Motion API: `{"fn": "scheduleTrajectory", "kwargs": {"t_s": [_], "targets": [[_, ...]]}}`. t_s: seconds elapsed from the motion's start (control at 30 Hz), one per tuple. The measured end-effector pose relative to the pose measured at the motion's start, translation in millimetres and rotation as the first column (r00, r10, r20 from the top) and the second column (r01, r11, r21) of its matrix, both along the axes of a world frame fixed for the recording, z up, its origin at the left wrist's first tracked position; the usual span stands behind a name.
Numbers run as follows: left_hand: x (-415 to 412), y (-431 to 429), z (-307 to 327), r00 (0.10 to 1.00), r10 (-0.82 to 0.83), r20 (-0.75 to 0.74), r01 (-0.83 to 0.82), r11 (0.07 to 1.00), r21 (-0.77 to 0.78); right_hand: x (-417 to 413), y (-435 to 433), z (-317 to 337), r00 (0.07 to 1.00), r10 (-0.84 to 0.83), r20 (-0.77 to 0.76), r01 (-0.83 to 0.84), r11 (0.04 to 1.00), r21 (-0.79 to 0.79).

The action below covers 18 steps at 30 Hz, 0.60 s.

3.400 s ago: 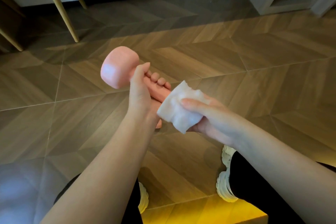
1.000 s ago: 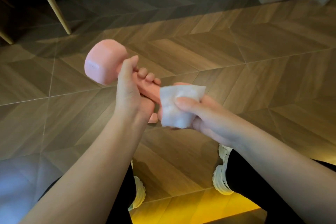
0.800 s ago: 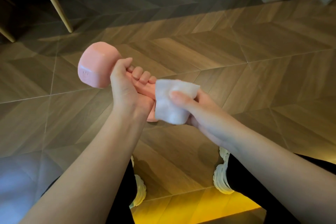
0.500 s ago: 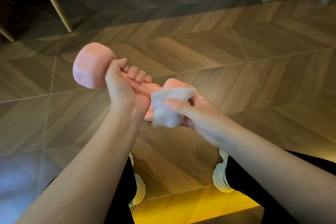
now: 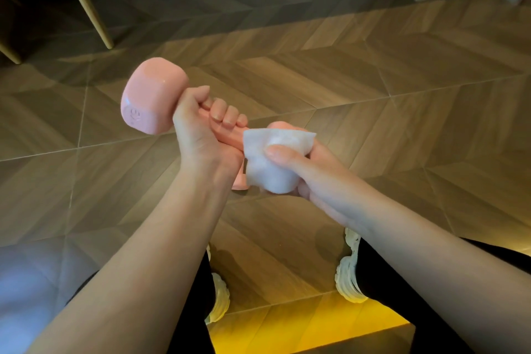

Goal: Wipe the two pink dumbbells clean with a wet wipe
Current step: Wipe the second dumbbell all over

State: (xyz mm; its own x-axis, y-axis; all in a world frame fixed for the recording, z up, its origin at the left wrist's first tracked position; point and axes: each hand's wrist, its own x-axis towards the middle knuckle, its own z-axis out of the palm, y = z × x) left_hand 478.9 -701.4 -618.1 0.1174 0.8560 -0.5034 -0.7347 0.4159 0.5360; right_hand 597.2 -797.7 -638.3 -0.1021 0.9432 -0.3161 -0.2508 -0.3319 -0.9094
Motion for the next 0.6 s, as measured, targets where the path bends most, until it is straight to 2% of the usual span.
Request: {"fn": "scheduleTrajectory", "kwargs": {"t_s": [0.17,0.2,0.33,0.37,0.47,0.6], "targets": [[-7,5,-1,0.998,0.038,0.050,-0.038,0.999,-0.005,15,1,2,0.969,0.062,-0.241,-0.087,0.992,-0.094],[-7,4,-2,0.998,0.038,0.047,-0.038,0.999,-0.005,15,2,1,0.966,0.058,-0.252,-0.091,0.989,-0.121],[-2,-2,-3,1.000,-0.015,-0.003,0.015,1.000,0.010,1,0,-5,0.997,-0.034,-0.068,0.023,0.988,-0.154],[-1,-3,-2,1.000,-0.028,-0.008,0.029,0.999,0.019,-1,0,-7,0.995,-0.068,-0.069,0.057,0.987,-0.152],[0,-1,0,0.999,-0.035,0.016,0.034,0.998,0.053,4,-1,-7,0.964,-0.120,-0.237,0.087,0.986,-0.145],[-2,-3,-2,0.998,-0.043,0.047,0.039,0.997,0.072,10,-2,-4,0.894,-0.036,-0.447,-0.084,0.966,-0.246]]}}
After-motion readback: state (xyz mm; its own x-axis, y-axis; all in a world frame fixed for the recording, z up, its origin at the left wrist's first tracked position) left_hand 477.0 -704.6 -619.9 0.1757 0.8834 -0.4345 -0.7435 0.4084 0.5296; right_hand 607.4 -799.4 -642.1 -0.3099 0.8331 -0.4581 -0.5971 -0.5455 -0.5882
